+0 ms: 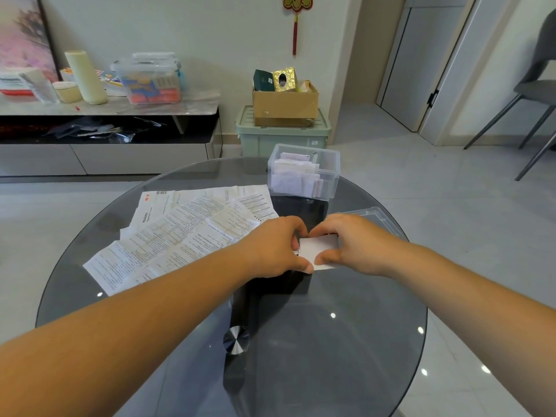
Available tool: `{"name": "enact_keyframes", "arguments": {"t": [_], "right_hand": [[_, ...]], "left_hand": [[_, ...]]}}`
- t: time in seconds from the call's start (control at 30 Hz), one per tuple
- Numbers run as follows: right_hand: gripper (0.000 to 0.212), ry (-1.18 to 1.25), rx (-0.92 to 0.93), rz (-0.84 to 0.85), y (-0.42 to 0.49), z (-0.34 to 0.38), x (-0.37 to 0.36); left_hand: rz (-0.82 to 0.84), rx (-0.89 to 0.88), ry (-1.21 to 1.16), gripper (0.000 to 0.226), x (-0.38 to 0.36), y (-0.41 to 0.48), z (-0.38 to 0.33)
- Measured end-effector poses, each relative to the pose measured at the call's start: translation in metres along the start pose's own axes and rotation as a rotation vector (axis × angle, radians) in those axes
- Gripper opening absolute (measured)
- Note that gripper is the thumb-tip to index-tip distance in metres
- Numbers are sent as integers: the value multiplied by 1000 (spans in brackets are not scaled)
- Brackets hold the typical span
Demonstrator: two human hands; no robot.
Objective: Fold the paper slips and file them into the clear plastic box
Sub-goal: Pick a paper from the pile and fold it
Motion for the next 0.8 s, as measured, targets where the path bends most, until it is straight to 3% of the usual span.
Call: {"name": "enact_keyframes", "arguments": {"t": [0.2, 0.37, 0.5, 0.8], "right_hand": [[45, 66, 4, -27, -2, 3, -1], [55, 100, -6, -21, 0, 6, -2], [46, 140, -42, -6, 0, 1, -3], [36, 123, -63, 16, -3, 4, -3]], "left_hand": [[77, 64, 38, 50, 0, 4, 1], [162, 92, 112, 58, -1, 9, -6], [178, 99, 133, 41, -1, 11, -9], [136, 69, 64, 37, 0, 3, -10]]}}
Point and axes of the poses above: each hand's wrist, its own y-axis towards the middle knuckle, its own x-axis out of the back of the hand, z = x × y, the point moved 7 cm from there along y, towards the middle knuckle, and after that the axes turned 9 degrees about -z, right-handed, at the moved point
